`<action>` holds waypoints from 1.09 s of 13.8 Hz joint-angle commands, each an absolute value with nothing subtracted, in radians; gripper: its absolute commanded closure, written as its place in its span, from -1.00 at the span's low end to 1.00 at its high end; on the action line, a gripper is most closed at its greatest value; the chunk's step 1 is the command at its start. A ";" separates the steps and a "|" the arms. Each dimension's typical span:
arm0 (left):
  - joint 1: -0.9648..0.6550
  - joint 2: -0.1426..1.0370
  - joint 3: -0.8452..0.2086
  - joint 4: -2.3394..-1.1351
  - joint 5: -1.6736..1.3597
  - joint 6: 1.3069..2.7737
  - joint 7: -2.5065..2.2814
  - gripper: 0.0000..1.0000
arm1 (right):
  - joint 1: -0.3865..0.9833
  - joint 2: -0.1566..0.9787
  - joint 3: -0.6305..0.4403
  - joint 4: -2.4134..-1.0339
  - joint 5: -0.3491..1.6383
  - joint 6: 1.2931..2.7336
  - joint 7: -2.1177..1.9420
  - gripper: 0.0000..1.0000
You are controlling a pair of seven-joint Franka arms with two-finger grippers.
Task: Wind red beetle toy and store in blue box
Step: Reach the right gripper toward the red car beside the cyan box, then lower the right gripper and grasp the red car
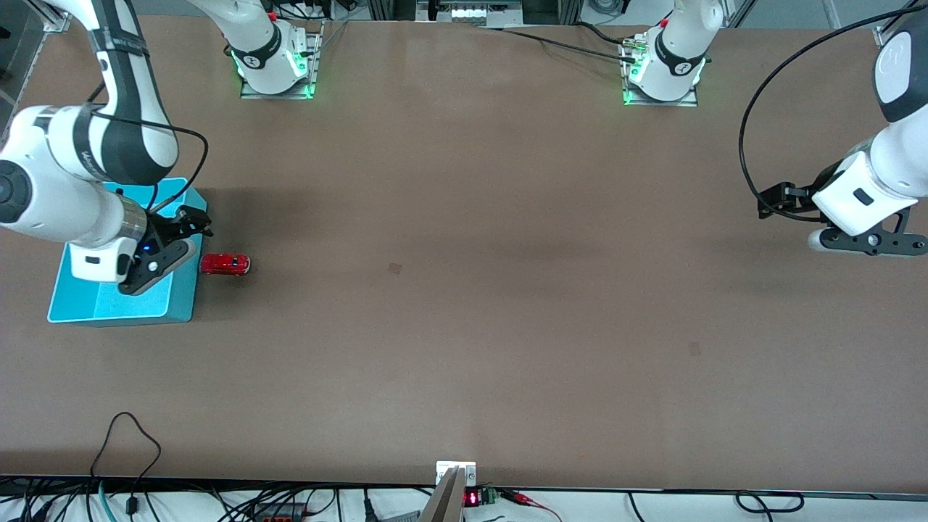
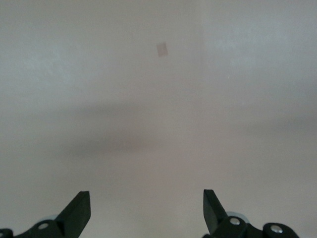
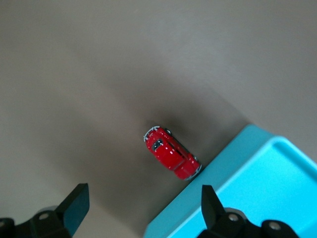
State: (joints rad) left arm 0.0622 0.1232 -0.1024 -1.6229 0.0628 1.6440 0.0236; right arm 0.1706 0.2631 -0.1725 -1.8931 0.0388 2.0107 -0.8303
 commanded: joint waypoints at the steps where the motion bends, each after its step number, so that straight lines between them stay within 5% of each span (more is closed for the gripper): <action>1: -0.006 -0.051 -0.040 -1.802 0.025 1.756 0.009 -1.00 | 0.167 0.273 -0.169 -1.968 0.040 2.095 -1.042 -1.00; 7: -0.018 -0.081 -0.046 -1.793 0.025 1.672 0.006 -1.00 | 0.129 0.429 -0.167 -1.979 0.046 2.315 -1.515 -1.00; 15: -0.028 0.018 -0.049 -1.632 0.025 1.625 0.006 -1.00 | 0.133 0.442 -0.166 -2.141 0.046 2.488 -1.598 -1.00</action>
